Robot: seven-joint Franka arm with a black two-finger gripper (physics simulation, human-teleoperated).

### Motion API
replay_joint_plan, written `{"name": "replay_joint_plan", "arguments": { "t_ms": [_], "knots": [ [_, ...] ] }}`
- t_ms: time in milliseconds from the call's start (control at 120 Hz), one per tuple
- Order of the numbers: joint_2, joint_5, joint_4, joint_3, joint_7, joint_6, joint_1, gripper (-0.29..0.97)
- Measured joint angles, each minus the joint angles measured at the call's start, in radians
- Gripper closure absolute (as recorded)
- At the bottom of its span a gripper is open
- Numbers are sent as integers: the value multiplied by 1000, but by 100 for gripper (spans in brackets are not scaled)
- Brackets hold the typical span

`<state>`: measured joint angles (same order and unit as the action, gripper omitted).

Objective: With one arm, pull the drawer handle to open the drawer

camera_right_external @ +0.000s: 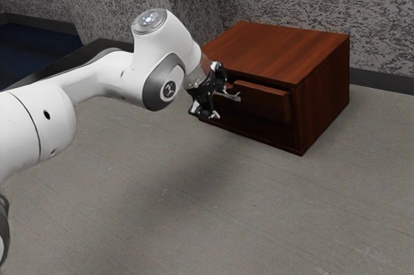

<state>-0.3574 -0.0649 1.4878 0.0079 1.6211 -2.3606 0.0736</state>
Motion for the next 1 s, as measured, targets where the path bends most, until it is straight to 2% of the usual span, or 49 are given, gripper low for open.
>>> {"name": "replay_joint_plan", "arguments": {
  "t_ms": [1000],
  "knots": [
    [186,1,215,4,23,8,-4,36]
  ]
}}
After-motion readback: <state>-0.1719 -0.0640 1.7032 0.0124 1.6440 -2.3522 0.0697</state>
